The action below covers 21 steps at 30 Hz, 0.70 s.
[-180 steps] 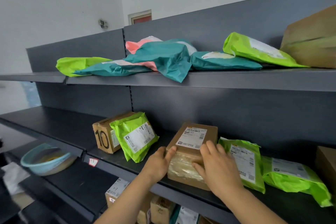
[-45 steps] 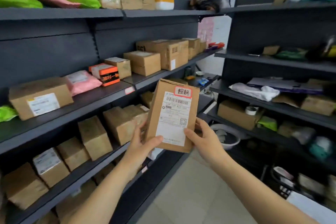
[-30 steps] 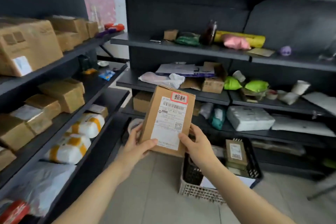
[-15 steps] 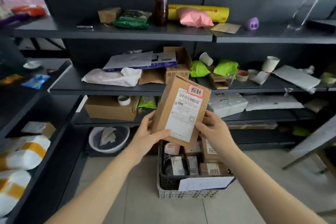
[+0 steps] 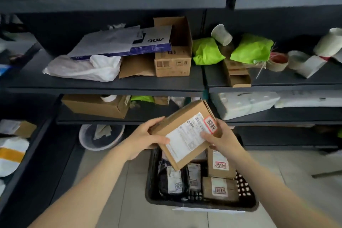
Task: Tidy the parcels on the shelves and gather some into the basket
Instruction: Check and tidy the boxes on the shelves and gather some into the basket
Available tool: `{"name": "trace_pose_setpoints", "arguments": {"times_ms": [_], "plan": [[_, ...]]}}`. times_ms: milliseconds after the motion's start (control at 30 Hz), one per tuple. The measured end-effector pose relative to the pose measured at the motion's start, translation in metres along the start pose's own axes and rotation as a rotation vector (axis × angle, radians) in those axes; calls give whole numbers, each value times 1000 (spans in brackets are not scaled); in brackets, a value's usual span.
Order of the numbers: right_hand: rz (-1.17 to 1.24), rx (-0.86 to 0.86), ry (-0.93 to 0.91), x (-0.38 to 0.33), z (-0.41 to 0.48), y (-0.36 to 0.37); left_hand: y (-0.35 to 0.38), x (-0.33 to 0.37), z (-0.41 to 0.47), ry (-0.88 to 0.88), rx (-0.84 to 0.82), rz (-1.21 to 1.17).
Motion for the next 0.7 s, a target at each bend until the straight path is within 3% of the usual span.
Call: {"name": "trace_pose_setpoints", "arguments": {"times_ms": [100,300,500,700], "plan": [[59,35,135,60,31,15,-12,-38,41,-46,133,2],[138,133,360,174,89,54,-21,-118,120,-60,443,223],[6,228,489,260,132,71,9,-180,193,-111,298,509],[-51,240,474,296,176,94,15,-217,237,-133,160,849]]}}
Point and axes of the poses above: each hand's wrist, its own z-axis towards the middle knuckle, its own y-axis out of the palm, x = y × z, the point moved 10 cm from there along z, towards the middle knuckle, and after that the axes turned 1 degree about z, right-handed, at the moved point
